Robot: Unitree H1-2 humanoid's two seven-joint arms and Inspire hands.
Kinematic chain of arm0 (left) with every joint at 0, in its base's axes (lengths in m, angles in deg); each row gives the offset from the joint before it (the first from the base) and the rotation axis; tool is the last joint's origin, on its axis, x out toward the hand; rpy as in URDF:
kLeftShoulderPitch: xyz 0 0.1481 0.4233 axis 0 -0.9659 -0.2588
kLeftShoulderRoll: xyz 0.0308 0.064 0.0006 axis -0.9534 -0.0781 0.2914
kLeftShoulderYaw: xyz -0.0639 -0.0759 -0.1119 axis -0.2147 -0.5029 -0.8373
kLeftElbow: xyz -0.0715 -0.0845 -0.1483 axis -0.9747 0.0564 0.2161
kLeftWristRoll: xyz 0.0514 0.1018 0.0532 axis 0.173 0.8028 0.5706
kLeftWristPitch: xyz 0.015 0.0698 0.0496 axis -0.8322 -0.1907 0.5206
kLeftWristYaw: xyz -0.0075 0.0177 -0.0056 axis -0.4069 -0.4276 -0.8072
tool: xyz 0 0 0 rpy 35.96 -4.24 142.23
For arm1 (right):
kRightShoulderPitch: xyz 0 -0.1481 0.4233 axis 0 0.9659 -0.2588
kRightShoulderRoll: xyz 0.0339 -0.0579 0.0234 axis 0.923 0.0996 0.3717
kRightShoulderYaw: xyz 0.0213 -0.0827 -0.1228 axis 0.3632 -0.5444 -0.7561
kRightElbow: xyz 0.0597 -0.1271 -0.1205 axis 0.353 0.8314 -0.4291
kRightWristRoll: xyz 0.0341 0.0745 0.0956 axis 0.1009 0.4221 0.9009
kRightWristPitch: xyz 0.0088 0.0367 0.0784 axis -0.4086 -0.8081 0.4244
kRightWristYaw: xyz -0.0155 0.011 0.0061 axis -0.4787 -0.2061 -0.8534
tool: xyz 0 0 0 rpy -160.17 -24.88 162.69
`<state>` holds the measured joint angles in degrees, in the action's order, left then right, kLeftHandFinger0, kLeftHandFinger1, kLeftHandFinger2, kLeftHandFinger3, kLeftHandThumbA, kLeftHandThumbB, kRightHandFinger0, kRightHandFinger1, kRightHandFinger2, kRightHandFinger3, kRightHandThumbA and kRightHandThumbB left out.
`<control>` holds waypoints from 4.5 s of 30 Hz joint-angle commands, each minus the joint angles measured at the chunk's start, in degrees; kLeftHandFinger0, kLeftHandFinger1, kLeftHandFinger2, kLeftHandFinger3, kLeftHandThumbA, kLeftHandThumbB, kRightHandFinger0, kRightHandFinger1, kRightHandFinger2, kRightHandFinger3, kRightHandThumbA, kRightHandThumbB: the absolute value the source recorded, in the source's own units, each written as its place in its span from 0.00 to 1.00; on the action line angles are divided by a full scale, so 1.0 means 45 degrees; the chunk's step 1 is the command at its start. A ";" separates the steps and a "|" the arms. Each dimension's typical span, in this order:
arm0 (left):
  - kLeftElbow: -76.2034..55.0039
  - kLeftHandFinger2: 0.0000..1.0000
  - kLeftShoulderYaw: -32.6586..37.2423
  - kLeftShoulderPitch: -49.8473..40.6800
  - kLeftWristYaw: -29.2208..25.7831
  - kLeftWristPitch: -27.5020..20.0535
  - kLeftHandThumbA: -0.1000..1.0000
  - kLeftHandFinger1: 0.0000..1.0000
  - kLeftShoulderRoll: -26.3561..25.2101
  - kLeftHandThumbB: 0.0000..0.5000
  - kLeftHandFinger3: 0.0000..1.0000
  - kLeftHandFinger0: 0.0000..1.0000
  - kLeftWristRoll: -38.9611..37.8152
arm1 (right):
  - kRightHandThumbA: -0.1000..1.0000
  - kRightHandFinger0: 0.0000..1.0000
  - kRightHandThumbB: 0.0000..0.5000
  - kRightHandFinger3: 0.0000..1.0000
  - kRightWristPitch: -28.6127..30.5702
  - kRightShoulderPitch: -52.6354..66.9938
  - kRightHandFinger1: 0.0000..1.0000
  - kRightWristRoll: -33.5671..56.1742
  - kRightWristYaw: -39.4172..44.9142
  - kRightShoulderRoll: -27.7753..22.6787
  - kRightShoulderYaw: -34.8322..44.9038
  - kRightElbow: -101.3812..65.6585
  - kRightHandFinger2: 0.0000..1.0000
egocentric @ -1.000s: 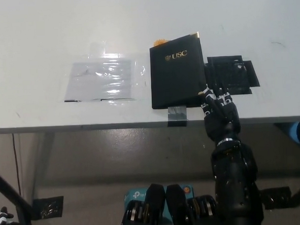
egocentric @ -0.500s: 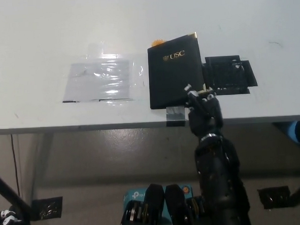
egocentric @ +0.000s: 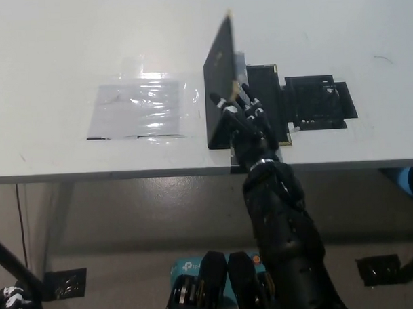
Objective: The robot uses its right hand to push the cover of the diary kept in the middle of the desk towards the left to open it
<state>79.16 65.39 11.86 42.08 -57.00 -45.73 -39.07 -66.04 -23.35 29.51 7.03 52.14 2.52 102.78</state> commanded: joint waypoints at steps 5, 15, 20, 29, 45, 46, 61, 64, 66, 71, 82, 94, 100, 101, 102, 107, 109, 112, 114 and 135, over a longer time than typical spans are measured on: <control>-0.0298 0.21 -0.0024 0.0199 0.0300 -0.0241 0.55 0.41 -0.0239 1.00 0.31 0.37 -0.0113 | 1.00 0.89 0.55 0.98 0.0615 -0.1029 0.91 -0.2805 0.0845 -0.0079 -0.2997 0.0690 0.91; -0.0467 0.24 0.0188 0.0374 0.0368 -0.0190 0.57 0.42 -0.0524 1.00 0.35 0.35 0.0228 | 1.00 1.00 0.63 1.00 0.0653 0.0268 0.99 -0.6548 0.1586 -0.1979 -0.8283 0.0667 0.93; -0.0529 0.25 0.0222 0.0391 0.0317 -0.0150 0.57 0.44 -0.0551 1.00 0.35 0.37 0.0360 | 1.00 1.00 0.61 0.97 0.1260 0.0281 0.99 -0.7941 0.1238 -0.2710 -1.0013 0.1078 0.94; -0.0567 0.25 0.0250 0.0387 0.0371 -0.0228 0.57 0.44 -0.0590 1.00 0.33 0.36 0.0435 | 1.00 1.00 0.97 1.00 0.0727 -0.1073 1.00 -1.3345 0.1442 -0.4518 -1.5506 0.1378 1.00; -0.0523 0.26 0.0234 0.0389 0.0444 -0.0353 0.56 0.46 -0.0601 1.00 0.35 0.38 0.0403 | 1.00 1.00 0.85 1.00 0.0761 -0.1531 1.00 -1.3695 0.1102 -0.4701 -1.6859 0.2332 1.00; -0.0448 0.25 0.0217 0.0330 0.0436 -0.0489 0.57 0.46 -0.0550 1.00 0.34 0.38 0.0398 | 1.00 1.00 0.85 1.00 0.0904 -0.1499 1.00 -1.3451 0.1281 -0.4653 -1.6601 0.2346 1.00; -0.0467 0.25 0.0082 0.0121 0.0309 -0.0420 0.58 0.43 -0.0542 1.00 0.34 0.32 0.0468 | 1.00 0.15 0.78 1.00 0.0605 -0.1277 0.31 -1.0475 0.4615 -0.4957 -1.1868 -0.1584 0.44; -0.0417 0.25 0.0051 0.0099 0.0298 -0.0426 0.58 0.43 -0.0520 1.00 0.33 0.33 0.0444 | 1.00 0.70 0.59 0.98 -0.0267 -0.0819 0.93 -0.9306 0.5551 -0.5069 -1.0642 -0.3785 0.94; -0.0397 0.23 -0.0011 0.0089 0.0292 -0.0357 0.57 0.41 -0.0444 1.00 0.31 0.31 0.0309 | 1.00 1.00 0.61 1.00 -0.1099 -0.0476 1.00 -0.8584 0.6124 -0.5020 -0.9990 -0.4873 1.00; -0.0313 0.22 -0.0038 0.0070 0.0385 -0.0454 0.56 0.39 -0.0446 1.00 0.31 0.29 0.0220 | 1.00 1.00 0.53 1.00 -0.3916 0.0793 1.00 -0.5680 0.7024 -0.4816 -0.7836 -0.8525 1.00; -0.0263 0.21 -0.0017 0.0013 0.0257 -0.0469 0.58 0.40 -0.0425 1.00 0.30 0.29 0.0362 | 1.00 0.93 0.55 1.00 -0.5689 0.3732 0.95 -0.2307 0.5464 -0.5398 -0.4337 -1.2269 0.96; -0.0149 0.23 -0.0092 0.0031 0.0383 -0.0362 0.59 0.41 -0.0656 1.00 0.32 0.29 0.0312 | 1.00 0.23 0.29 0.61 -0.4293 0.7782 0.24 -0.2164 0.4126 -0.4966 0.0711 -1.2661 0.33; -0.0003 0.25 -0.0091 -0.0027 0.0343 -0.0602 0.59 0.46 -0.0632 1.00 0.32 0.37 0.0453 | 0.98 0.11 0.32 0.47 -0.2310 0.9391 0.13 -0.2950 0.3807 -0.4742 0.1604 -1.1175 0.21; 0.0055 0.26 -0.0114 -0.0069 0.0314 -0.0551 0.59 0.46 -0.0621 1.00 0.32 0.37 0.0437 | 0.98 0.11 0.37 0.46 -0.2169 0.9739 0.12 -0.3010 0.3599 -0.4598 0.1767 -1.0889 0.21; 0.0137 0.26 -0.0111 -0.0058 0.0371 -0.0652 0.59 0.45 -0.0651 1.00 0.32 0.36 0.0423 | 0.96 0.10 0.40 0.45 -0.1782 0.9835 0.11 -0.2961 0.3570 -0.4559 0.1866 -1.0516 0.21; 0.0096 0.26 -0.0070 -0.0106 0.0395 -0.0755 0.60 0.45 -0.0682 1.00 0.32 0.37 0.0462 | 0.97 0.00 0.46 0.40 -0.1378 0.9938 0.01 -0.3784 0.2620 -0.4304 0.1769 -0.9812 0.13; 0.0102 0.26 -0.0035 -0.0095 0.0368 -0.0726 0.61 0.46 -0.0715 1.00 0.33 0.38 0.0520 | 0.93 0.00 0.48 0.38 -0.1013 0.9923 0.01 -0.3720 0.2494 -0.4214 0.1765 -0.9307 0.11; 0.0195 0.24 -0.0072 0.0002 0.0367 -0.0765 0.59 0.45 -0.0702 1.00 0.32 0.37 0.0436 | 0.95 0.00 0.45 0.37 -0.0415 0.9949 0.00 -0.4097 0.2262 -0.4159 0.1507 -0.8610 0.11; 0.0341 0.25 -0.0086 0.0033 0.0407 -0.0894 0.60 0.45 -0.0678 1.00 0.33 0.37 0.0382 | 0.97 0.00 0.46 0.35 -0.0390 0.9883 0.00 -0.4184 0.2051 -0.4106 0.1359 -0.8347 0.10; 0.0446 0.24 -0.0055 -0.0082 0.0480 -0.1040 0.61 0.42 -0.0772 1.00 0.33 0.33 0.0436 | 0.98 0.00 0.32 0.30 0.0163 0.9880 0.00 -0.4614 0.1264 -0.4259 0.0389 -0.7762 0.05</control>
<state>81.59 65.37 11.55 43.37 -59.30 -47.28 -37.67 -68.42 21.94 9.97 14.10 34.04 4.94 68.06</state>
